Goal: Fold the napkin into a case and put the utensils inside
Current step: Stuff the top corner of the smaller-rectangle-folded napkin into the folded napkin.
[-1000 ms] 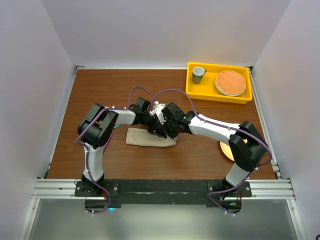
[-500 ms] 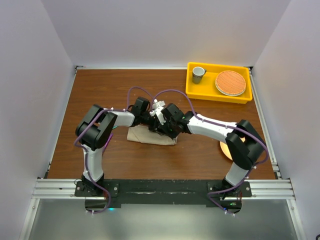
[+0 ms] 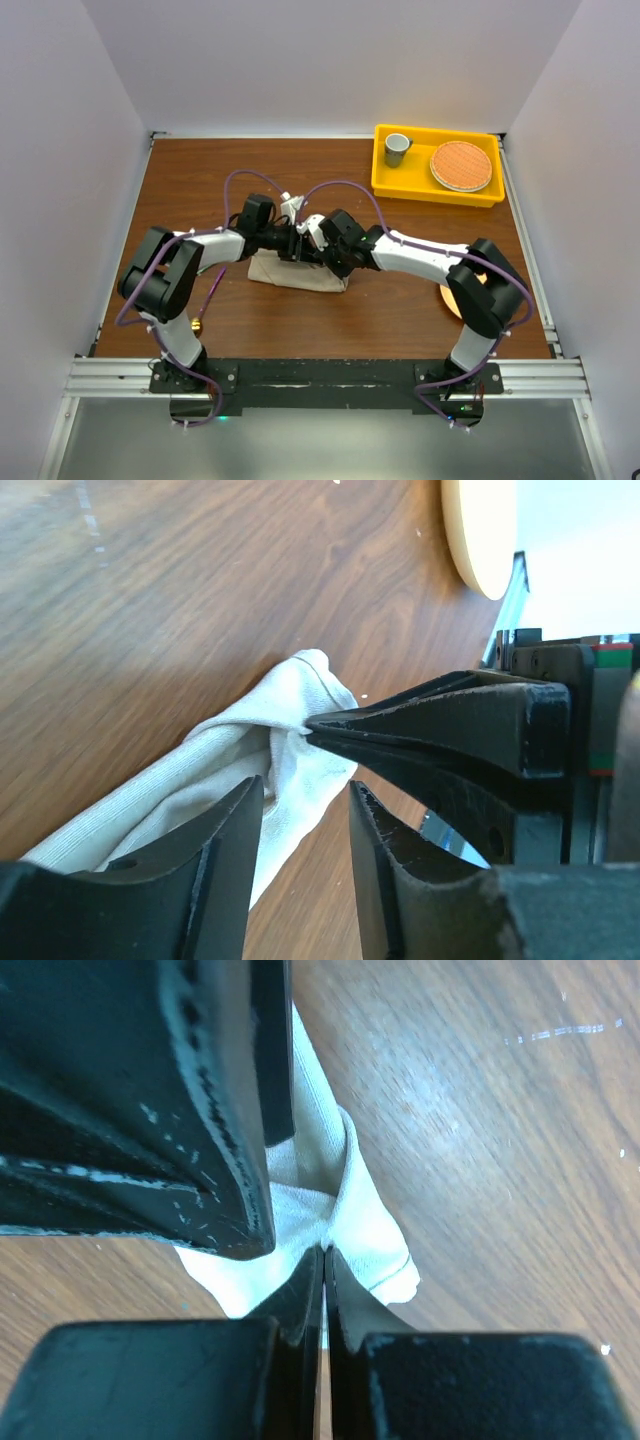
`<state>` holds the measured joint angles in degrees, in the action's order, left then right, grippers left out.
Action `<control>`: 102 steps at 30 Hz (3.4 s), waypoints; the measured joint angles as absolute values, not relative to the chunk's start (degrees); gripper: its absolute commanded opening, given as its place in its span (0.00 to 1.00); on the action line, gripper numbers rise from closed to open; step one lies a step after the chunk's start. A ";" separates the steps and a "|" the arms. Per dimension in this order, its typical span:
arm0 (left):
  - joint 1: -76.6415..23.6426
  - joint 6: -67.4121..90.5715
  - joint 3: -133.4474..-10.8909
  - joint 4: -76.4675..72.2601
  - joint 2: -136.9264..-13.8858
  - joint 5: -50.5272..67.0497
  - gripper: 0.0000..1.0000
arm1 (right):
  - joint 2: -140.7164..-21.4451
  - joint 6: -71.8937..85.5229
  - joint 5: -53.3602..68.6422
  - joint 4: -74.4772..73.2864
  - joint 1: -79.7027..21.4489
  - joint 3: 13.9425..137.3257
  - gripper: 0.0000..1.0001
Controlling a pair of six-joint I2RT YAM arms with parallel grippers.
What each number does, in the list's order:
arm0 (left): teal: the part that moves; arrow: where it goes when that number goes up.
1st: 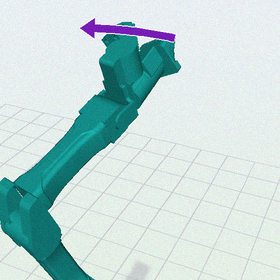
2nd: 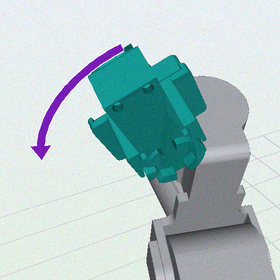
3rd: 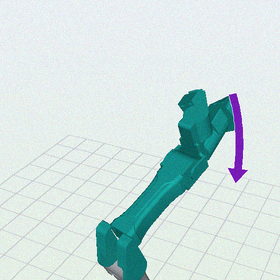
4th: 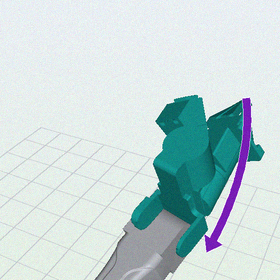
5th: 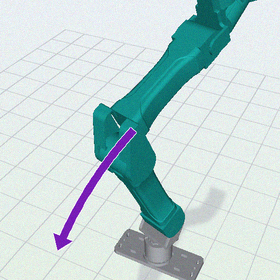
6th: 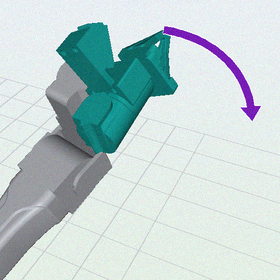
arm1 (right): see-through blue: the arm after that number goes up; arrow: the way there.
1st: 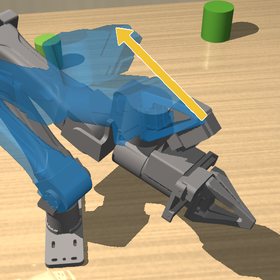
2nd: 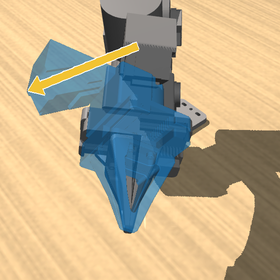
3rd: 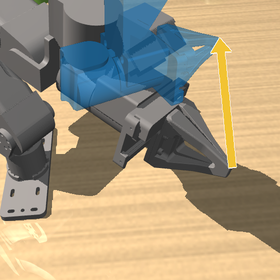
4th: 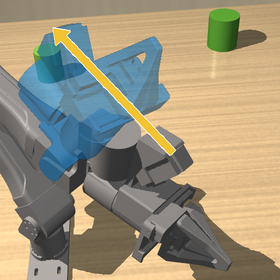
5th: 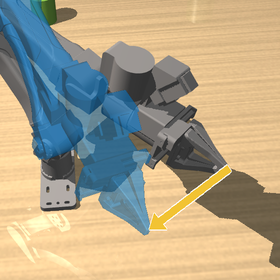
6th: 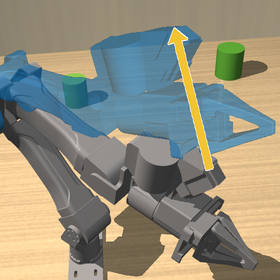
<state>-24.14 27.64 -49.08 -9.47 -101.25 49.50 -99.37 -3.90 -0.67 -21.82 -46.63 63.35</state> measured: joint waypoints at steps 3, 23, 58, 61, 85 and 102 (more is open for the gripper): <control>-24.01 25.74 -48.82 -8.54 -100.53 48.16 0.47 | -99.33 -3.64 -0.58 -21.74 -46.83 63.35 0.00; -23.70 30.94 -45.82 -14.66 -101.08 47.86 0.13 | -98.83 -1.65 -0.71 -20.84 -46.81 61.69 0.00; -28.42 63.96 -34.79 -47.09 -109.95 44.45 0.04 | -95.39 0.58 -0.56 -18.81 -46.81 60.38 0.00; -28.58 64.97 -36.56 -48.62 -112.42 44.29 0.04 | -95.39 1.02 -0.54 -18.72 -46.81 60.38 0.00; -28.97 69.43 -38.54 -48.05 -111.94 43.88 0.12 | -98.19 4.23 -0.40 -18.92 -43.81 60.38 0.00; -26.87 60.53 -38.15 -31.75 -105.41 41.32 0.08 | -98.19 5.13 1.23 -18.81 -43.88 60.40 0.00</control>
<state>-26.87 60.53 -38.15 -31.75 -105.41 41.32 -98.19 5.13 1.23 -18.81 -43.88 60.40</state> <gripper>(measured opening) 0.087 0.007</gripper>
